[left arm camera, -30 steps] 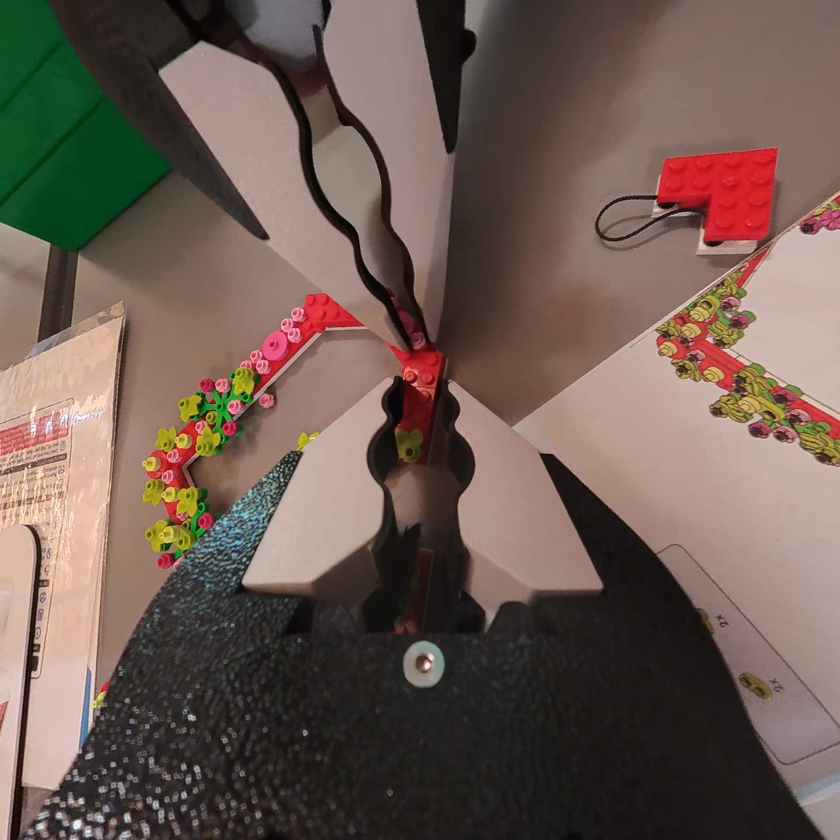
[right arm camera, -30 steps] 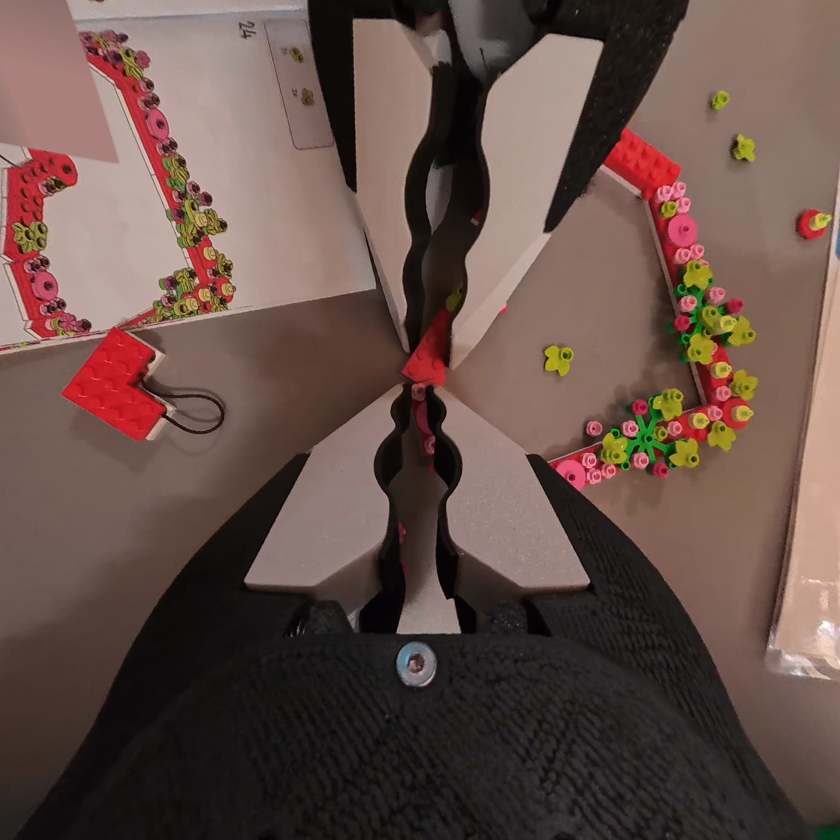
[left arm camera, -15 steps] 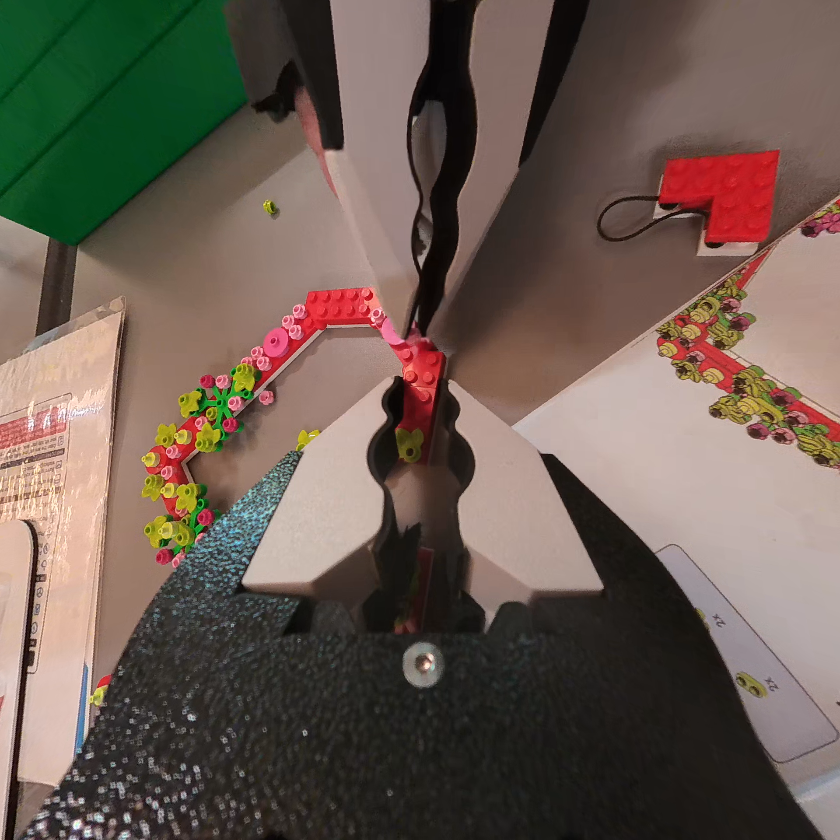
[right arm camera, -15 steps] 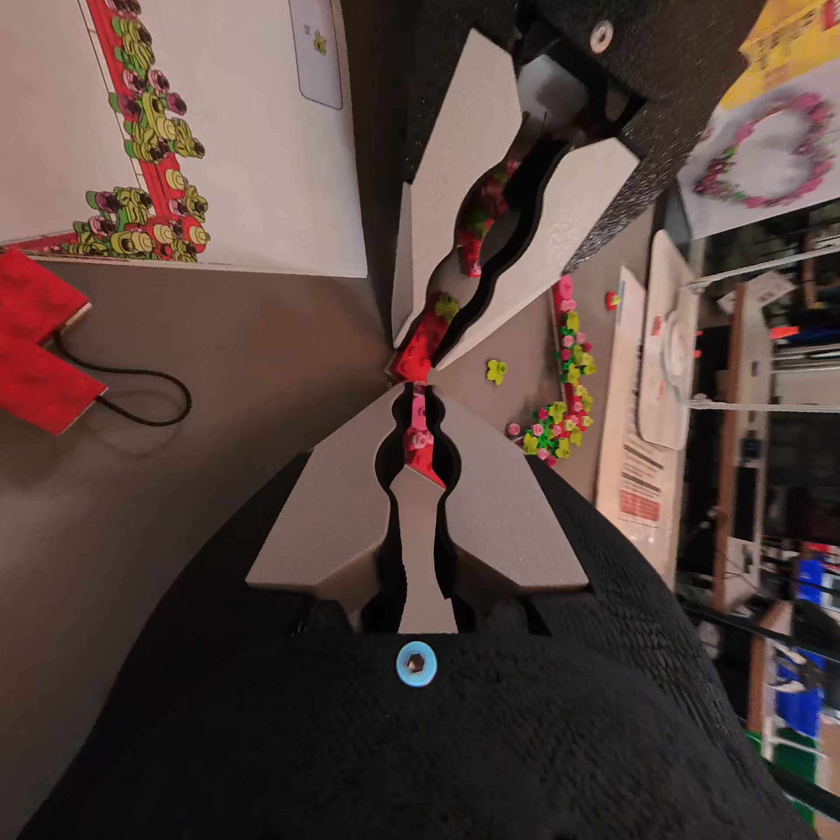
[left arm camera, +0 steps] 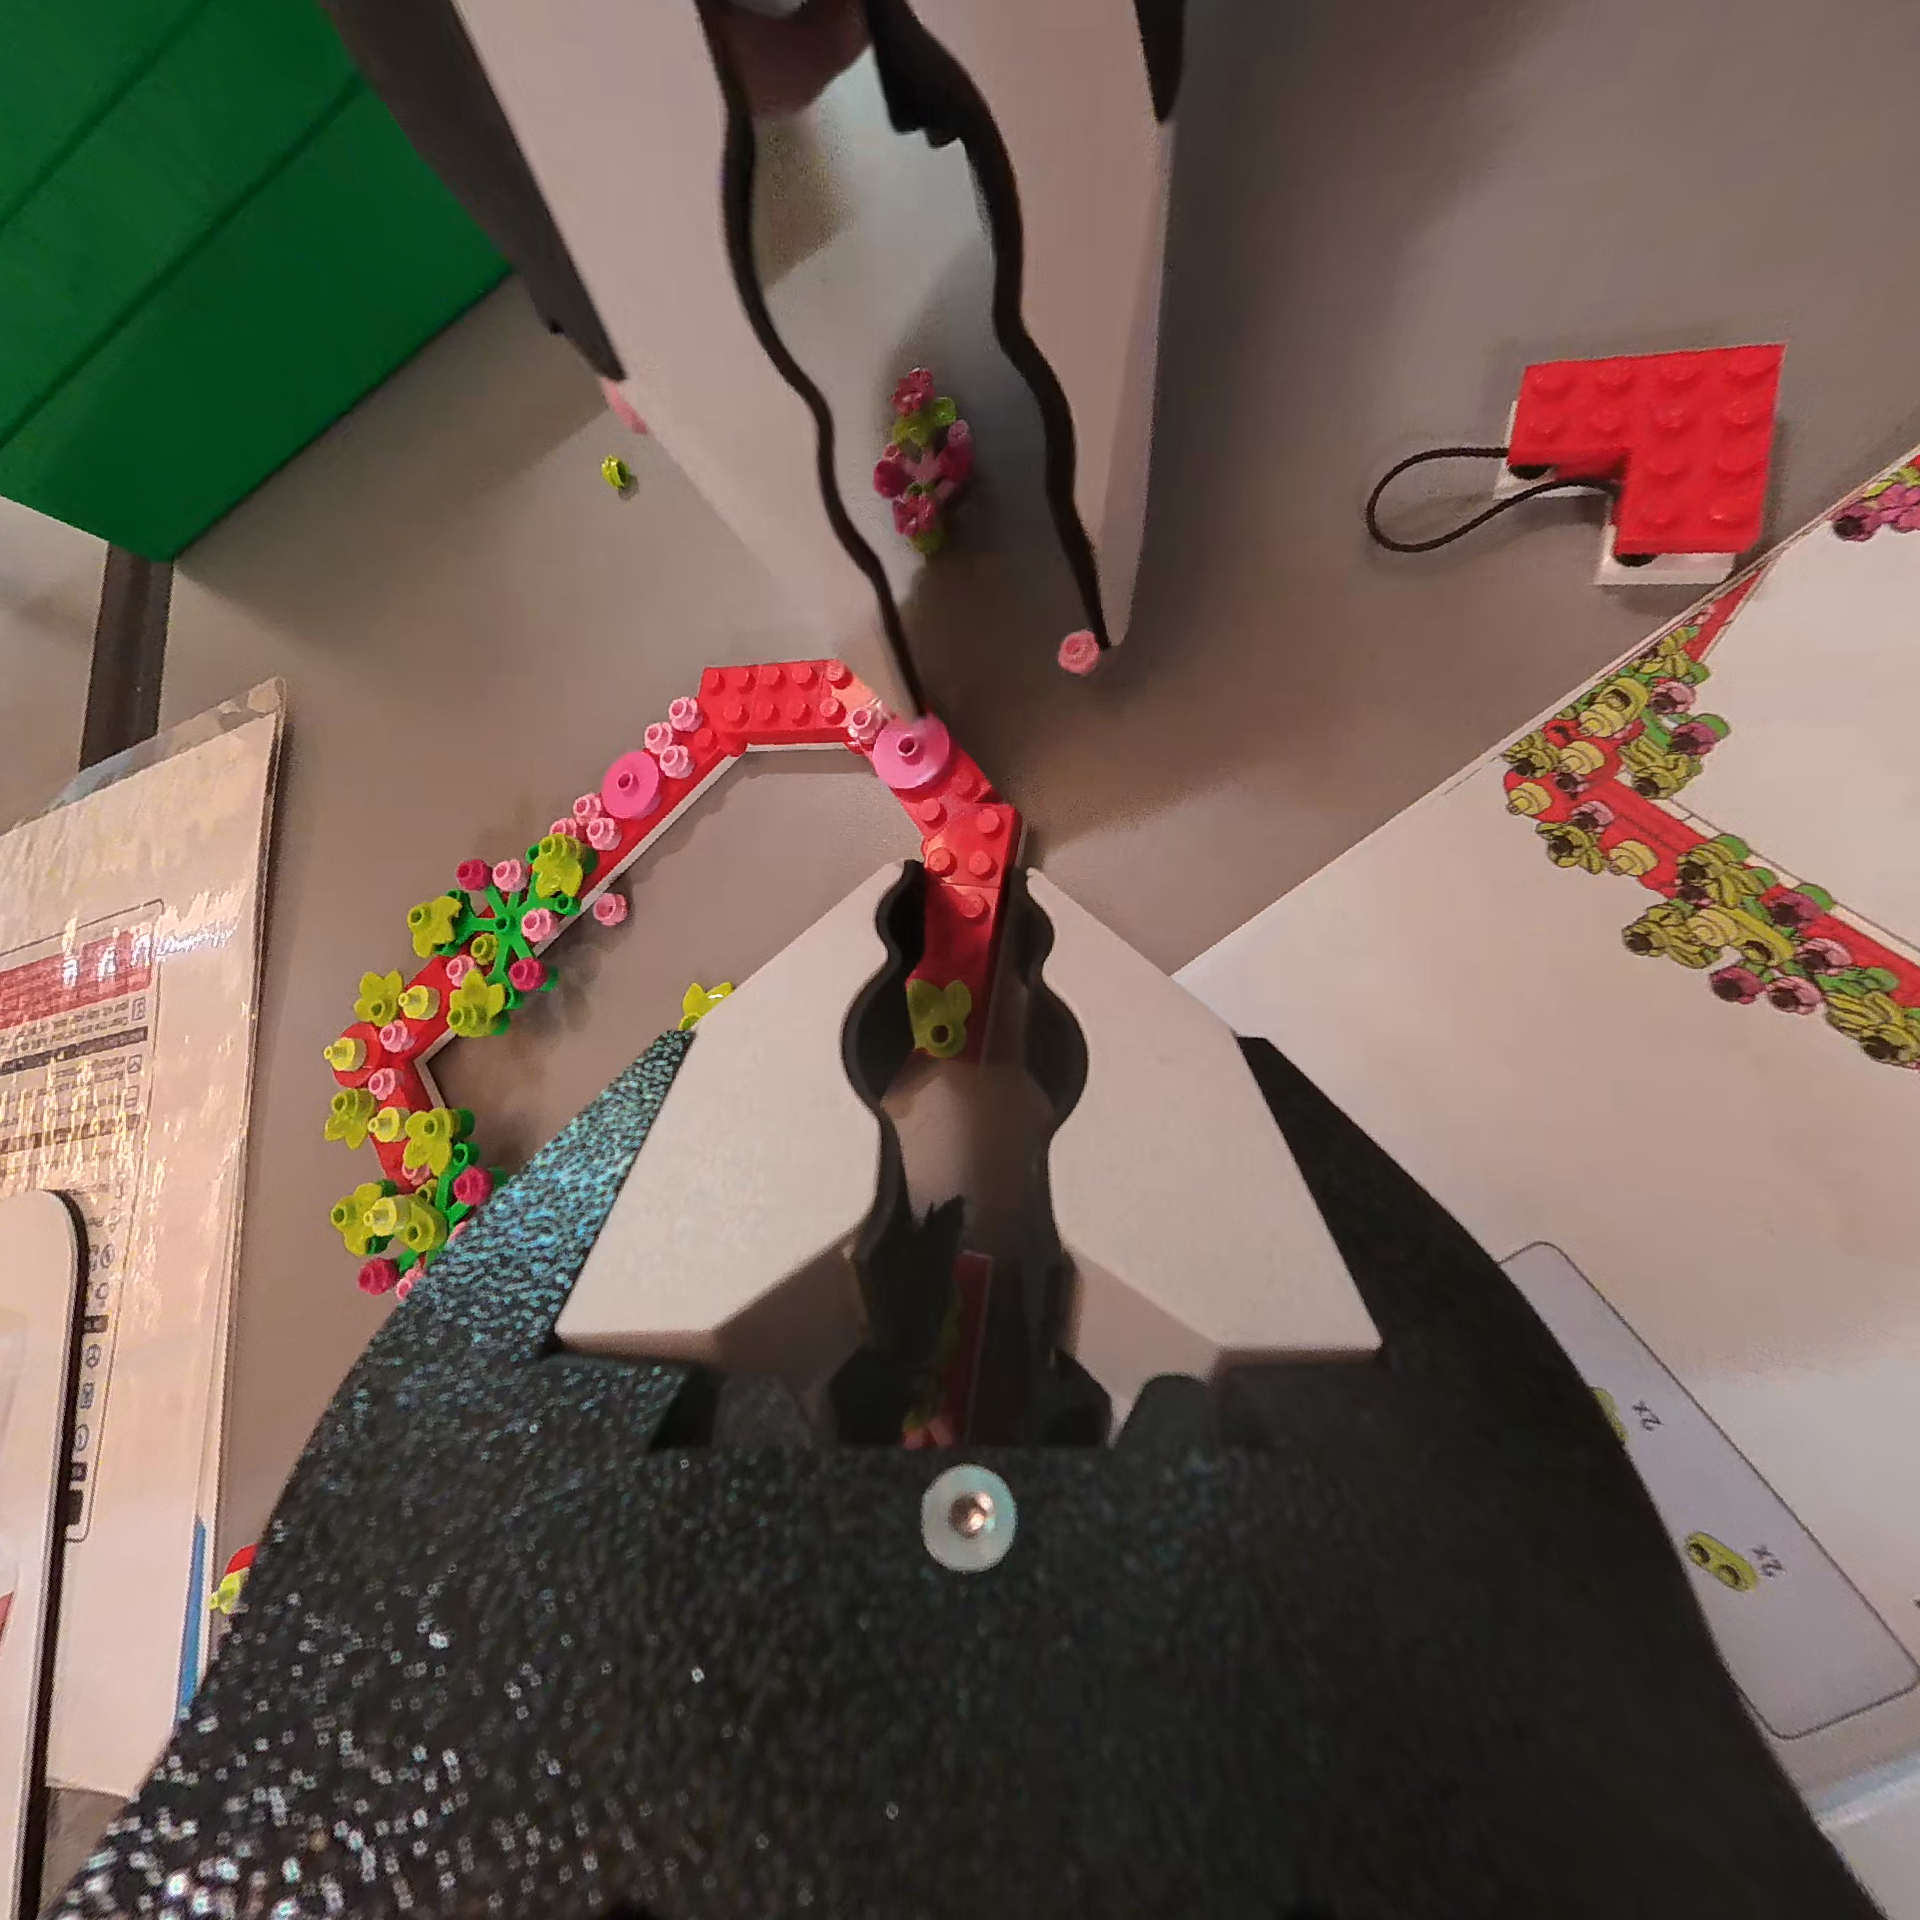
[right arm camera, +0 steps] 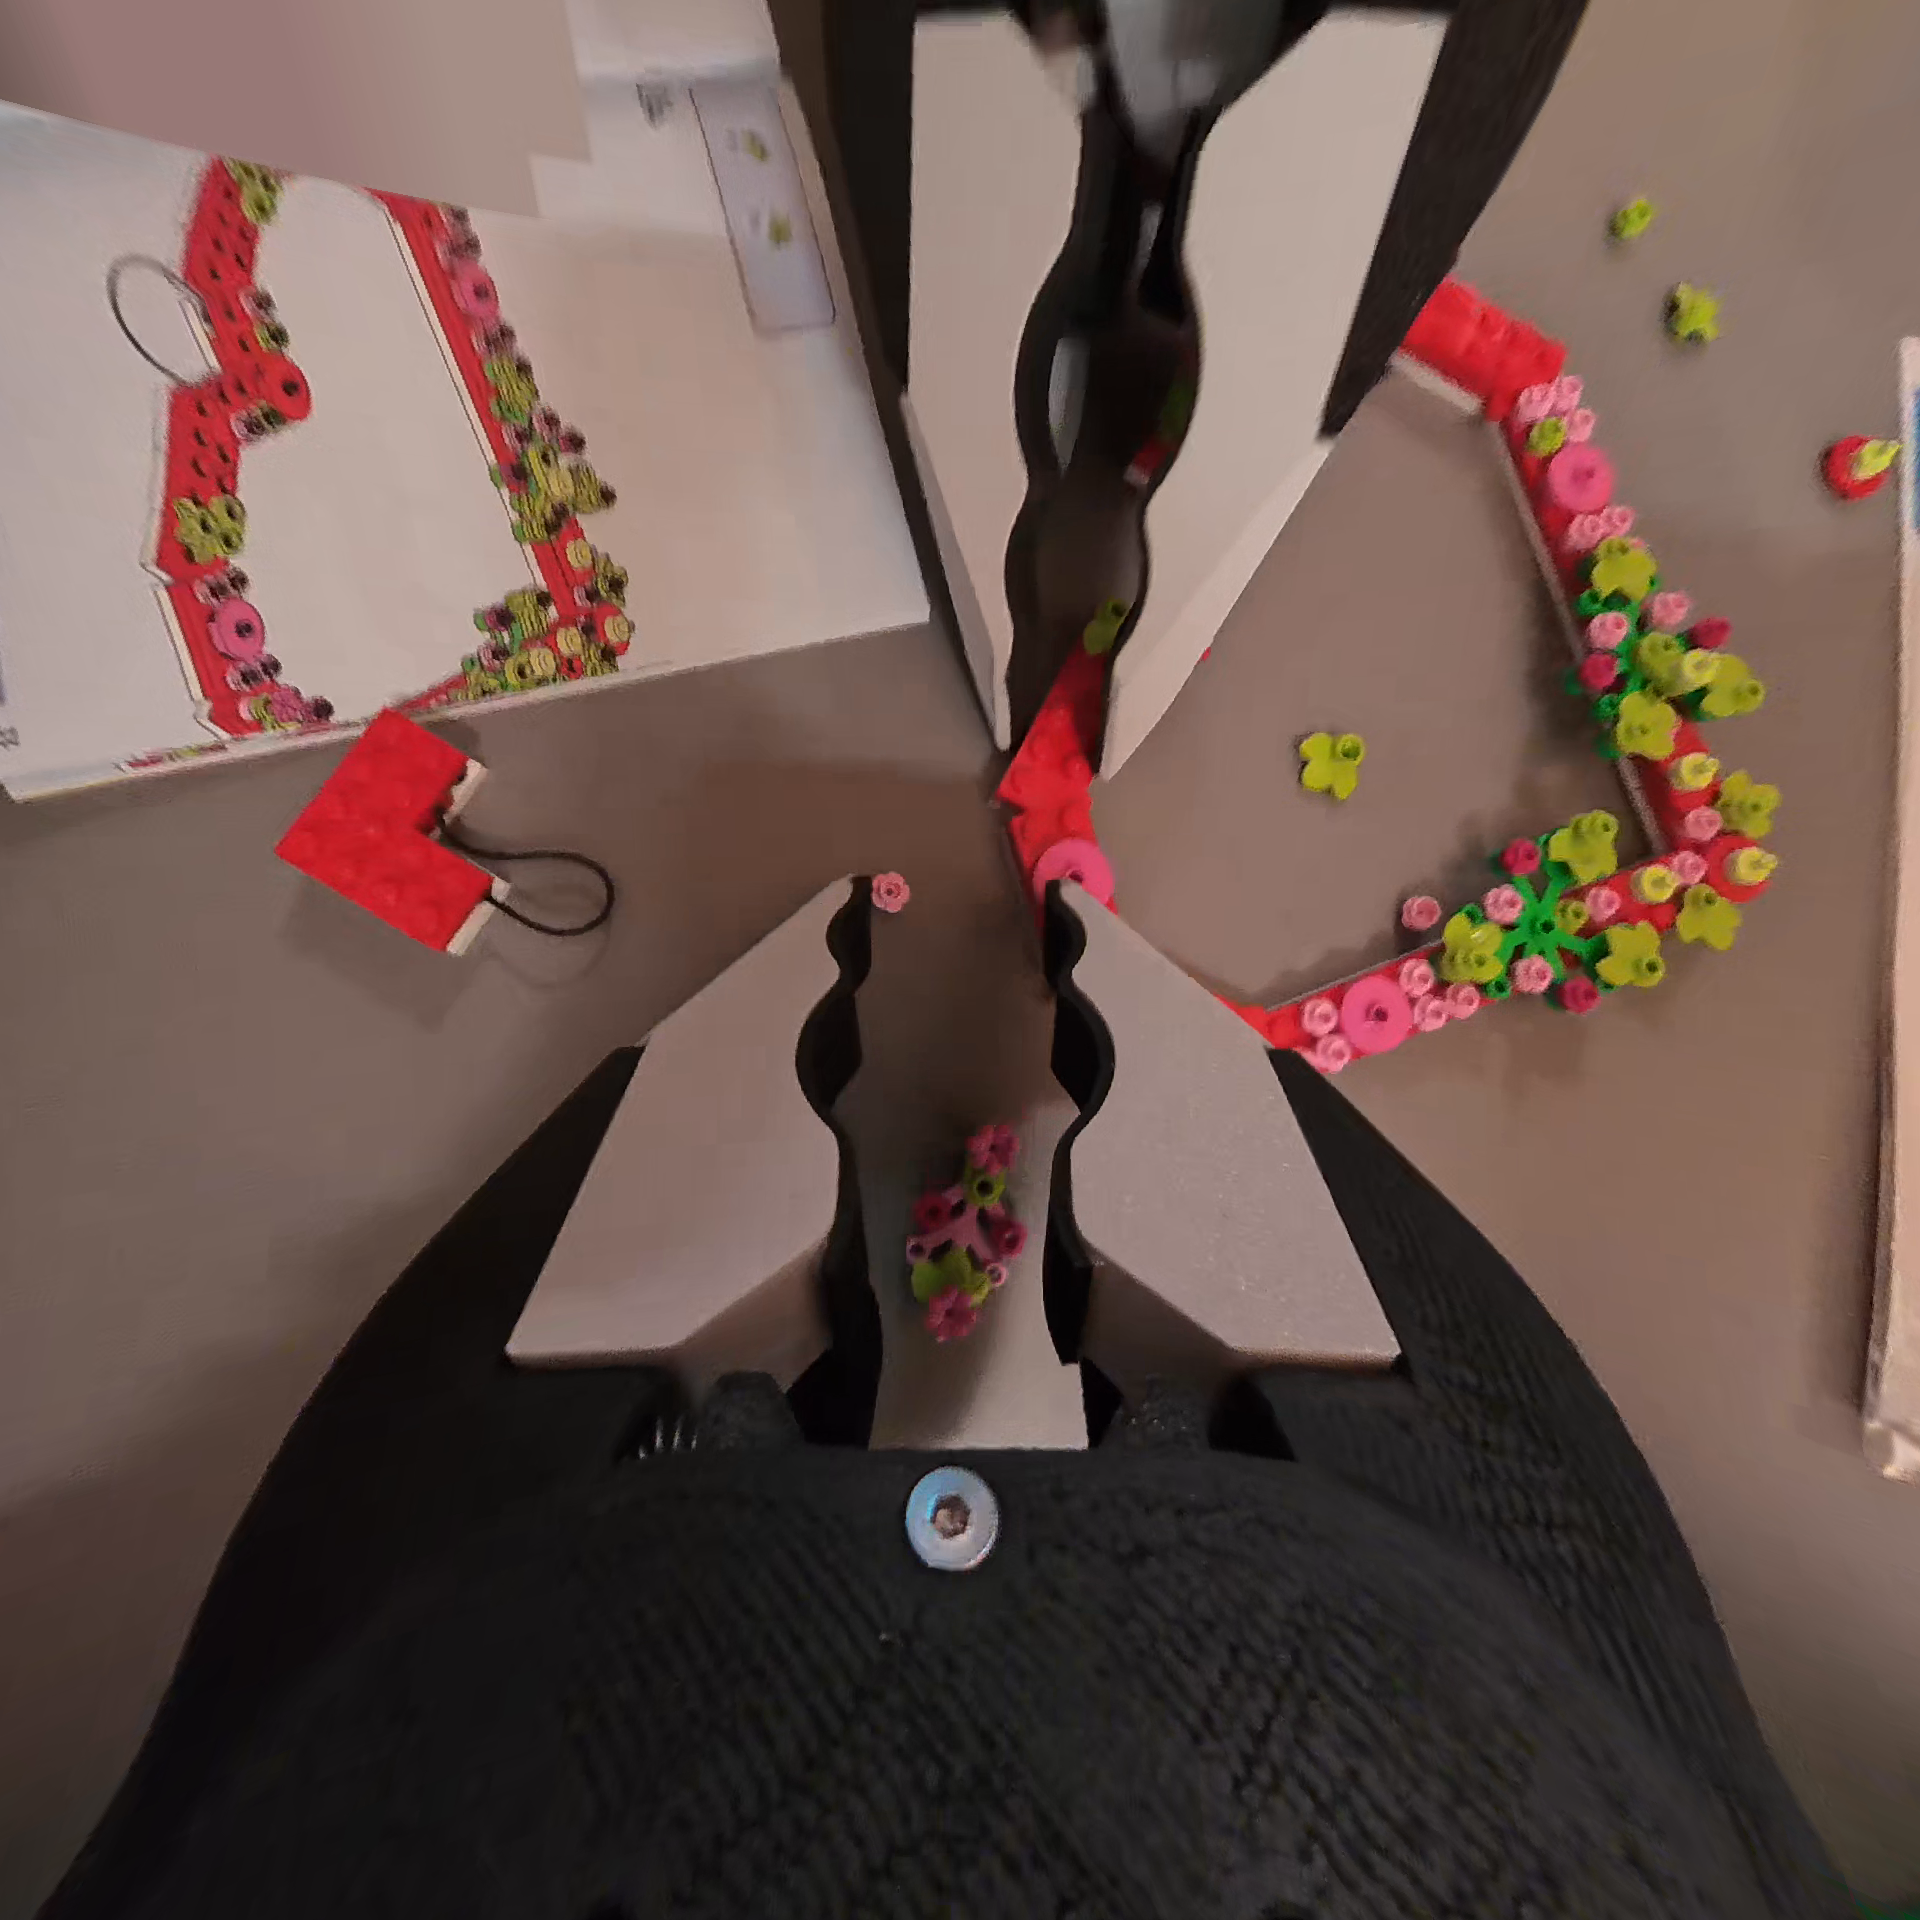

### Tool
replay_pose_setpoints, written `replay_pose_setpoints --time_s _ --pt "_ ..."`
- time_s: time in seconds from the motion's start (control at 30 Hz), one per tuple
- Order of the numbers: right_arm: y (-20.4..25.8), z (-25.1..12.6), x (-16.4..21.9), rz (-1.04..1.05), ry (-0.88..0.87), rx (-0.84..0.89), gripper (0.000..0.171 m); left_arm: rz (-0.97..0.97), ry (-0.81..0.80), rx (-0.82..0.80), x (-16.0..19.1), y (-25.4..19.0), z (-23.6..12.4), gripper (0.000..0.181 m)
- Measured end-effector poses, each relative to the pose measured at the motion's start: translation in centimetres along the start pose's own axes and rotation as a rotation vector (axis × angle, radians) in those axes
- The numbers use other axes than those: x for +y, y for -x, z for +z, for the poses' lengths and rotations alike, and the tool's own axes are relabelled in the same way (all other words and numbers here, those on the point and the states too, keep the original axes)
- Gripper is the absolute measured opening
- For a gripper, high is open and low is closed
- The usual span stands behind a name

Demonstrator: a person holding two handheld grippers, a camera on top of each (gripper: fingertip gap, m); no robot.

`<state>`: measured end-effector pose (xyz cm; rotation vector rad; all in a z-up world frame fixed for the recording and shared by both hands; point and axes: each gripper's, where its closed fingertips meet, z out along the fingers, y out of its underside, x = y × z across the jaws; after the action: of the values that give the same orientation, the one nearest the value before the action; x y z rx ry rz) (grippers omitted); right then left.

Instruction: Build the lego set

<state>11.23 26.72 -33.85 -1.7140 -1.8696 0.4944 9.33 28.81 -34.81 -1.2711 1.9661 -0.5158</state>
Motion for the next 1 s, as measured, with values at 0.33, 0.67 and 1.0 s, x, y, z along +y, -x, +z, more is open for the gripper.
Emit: replay_pose_setpoints --time_s 0.33,0.67,1.0 --pt "-1.3 0.6 0.5 0.022 0.046 -0.125 0.031 0.039 0.02 0.016 0.1 -0.2 -0.3 0.015" --pt "0.0 0.5 1.2 -0.01 0.151 -0.141 0.057 -0.013 0.009 -0.031 -0.6 0.5 -0.6 0.039" --pt "-1.5 0.6 -0.6 0.066 0.034 -0.107 0.028 -0.089 0.02 -0.053 -0.8 0.4 0.8 0.022"
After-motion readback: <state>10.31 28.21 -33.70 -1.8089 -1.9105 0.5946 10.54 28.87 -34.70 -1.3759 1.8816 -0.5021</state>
